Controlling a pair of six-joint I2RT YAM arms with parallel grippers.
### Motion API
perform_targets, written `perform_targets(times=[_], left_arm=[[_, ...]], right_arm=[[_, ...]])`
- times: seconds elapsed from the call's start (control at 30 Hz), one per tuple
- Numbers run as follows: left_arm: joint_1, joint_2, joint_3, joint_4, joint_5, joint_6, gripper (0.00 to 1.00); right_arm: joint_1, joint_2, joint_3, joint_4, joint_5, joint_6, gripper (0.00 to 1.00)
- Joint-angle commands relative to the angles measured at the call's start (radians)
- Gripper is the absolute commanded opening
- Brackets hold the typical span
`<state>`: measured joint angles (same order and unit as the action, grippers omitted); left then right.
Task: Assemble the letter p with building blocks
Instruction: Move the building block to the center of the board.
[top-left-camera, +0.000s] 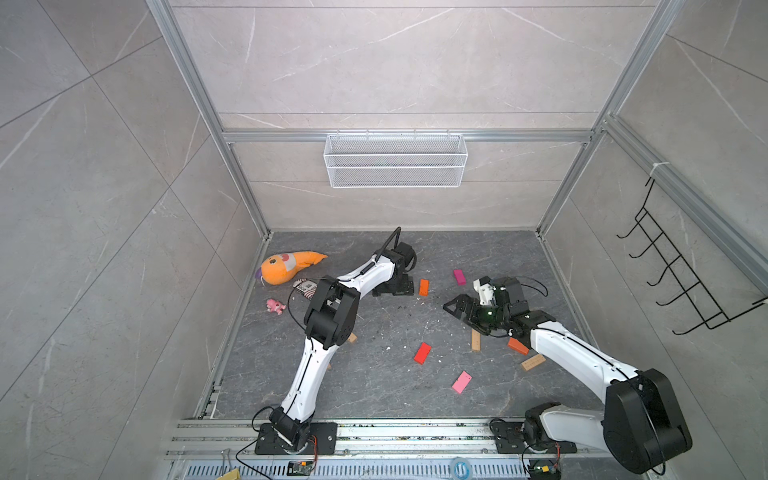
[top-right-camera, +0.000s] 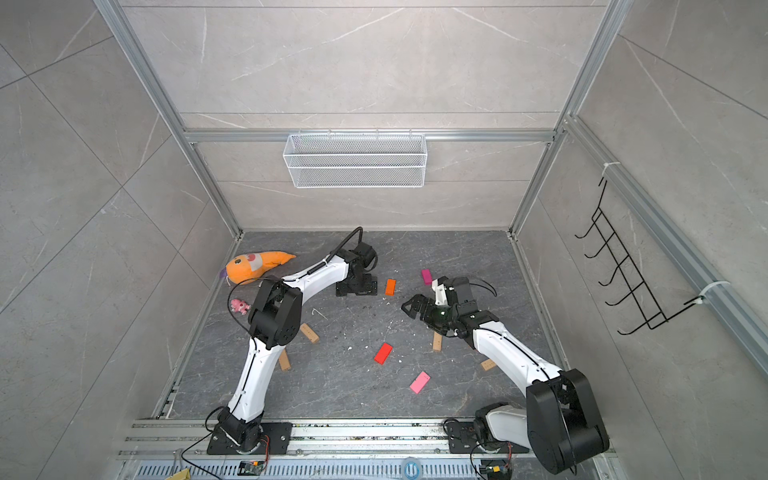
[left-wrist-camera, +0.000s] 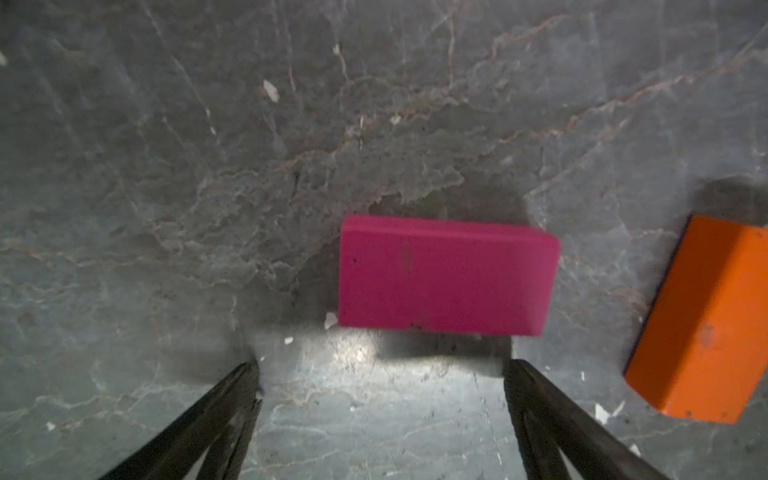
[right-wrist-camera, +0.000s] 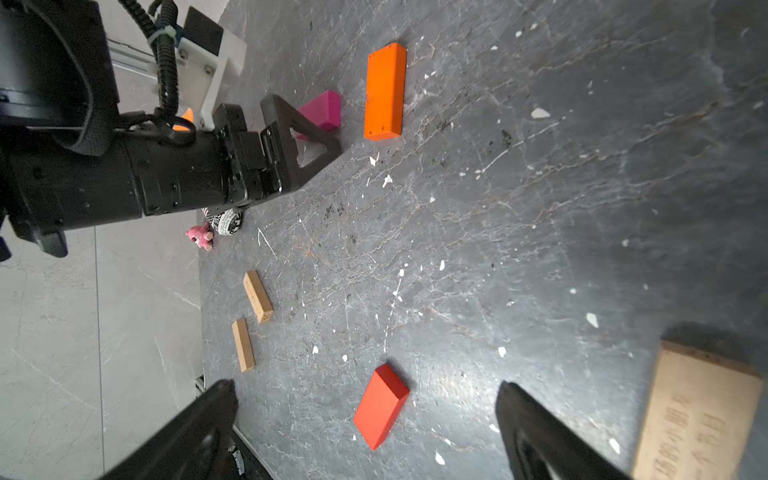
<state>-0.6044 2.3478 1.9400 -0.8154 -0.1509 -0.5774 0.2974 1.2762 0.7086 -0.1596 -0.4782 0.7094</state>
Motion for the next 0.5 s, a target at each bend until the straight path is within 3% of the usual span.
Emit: perform_targets(times=[0.0, 0.33, 0.47], left_arm=[[0.002, 0.039, 0.045, 0.063, -0.032, -0.02, 0.95], [0.002, 0.141, 0.161, 0.042, -0.052, -0.048, 0.87], [0.001, 0.149, 0.164, 0.031, -0.036, -0.105, 0.88]], right_arm=[[0.006, 0.009, -0.018, 0.012, -0.023, -0.022, 1.0], [0.005, 0.025, -0.034, 0.015, -0.028, -0.016, 1.0], [0.005, 0.04, -0.038, 0.027, -0.029, -0.012, 1.0]])
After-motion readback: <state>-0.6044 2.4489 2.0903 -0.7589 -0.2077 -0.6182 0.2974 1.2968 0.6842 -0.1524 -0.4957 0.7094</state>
